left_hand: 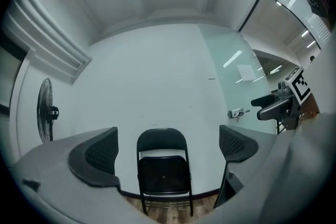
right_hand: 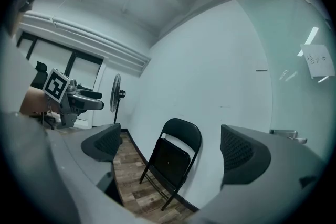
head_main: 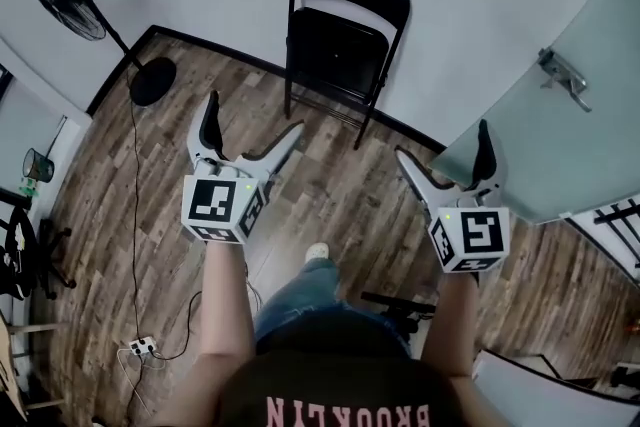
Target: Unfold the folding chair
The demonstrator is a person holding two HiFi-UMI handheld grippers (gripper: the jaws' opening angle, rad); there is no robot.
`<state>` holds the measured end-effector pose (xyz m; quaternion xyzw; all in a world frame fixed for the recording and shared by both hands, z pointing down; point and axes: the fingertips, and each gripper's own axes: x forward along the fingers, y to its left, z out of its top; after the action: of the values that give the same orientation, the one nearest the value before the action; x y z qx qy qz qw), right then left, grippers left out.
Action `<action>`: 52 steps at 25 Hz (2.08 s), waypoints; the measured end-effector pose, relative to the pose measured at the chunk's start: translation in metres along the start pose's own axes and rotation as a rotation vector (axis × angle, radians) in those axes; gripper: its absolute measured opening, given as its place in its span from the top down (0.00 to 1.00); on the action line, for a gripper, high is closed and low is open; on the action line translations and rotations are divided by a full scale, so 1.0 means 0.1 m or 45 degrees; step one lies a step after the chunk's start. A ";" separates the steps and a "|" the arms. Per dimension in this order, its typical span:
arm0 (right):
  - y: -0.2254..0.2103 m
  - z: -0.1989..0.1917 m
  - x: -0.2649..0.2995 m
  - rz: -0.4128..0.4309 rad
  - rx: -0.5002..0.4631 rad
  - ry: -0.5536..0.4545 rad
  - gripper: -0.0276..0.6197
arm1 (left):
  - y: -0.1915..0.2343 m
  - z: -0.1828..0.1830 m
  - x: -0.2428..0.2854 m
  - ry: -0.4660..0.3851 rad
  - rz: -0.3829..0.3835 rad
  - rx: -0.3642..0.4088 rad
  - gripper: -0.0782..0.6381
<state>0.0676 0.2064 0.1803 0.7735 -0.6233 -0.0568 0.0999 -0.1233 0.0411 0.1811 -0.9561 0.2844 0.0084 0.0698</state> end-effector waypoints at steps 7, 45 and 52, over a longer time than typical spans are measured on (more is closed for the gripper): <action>-0.18 -0.06 0.85 -0.008 -0.020 0.026 0.07 | 0.47 -0.10 0.80 -0.055 -0.019 -0.186 0.09; -1.95 -0.93 3.23 0.030 0.091 0.153 0.08 | 0.76 -0.89 3.24 0.233 0.200 0.058 0.12; -2.37 -1.20 3.87 0.137 0.120 0.191 0.08 | 0.67 -1.21 3.94 0.345 0.234 0.037 0.12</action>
<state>0.4030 -0.1134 0.2584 0.7449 -0.6565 0.0361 0.1127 0.1680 -0.2448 0.2699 -0.9173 0.3777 -0.1185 0.0437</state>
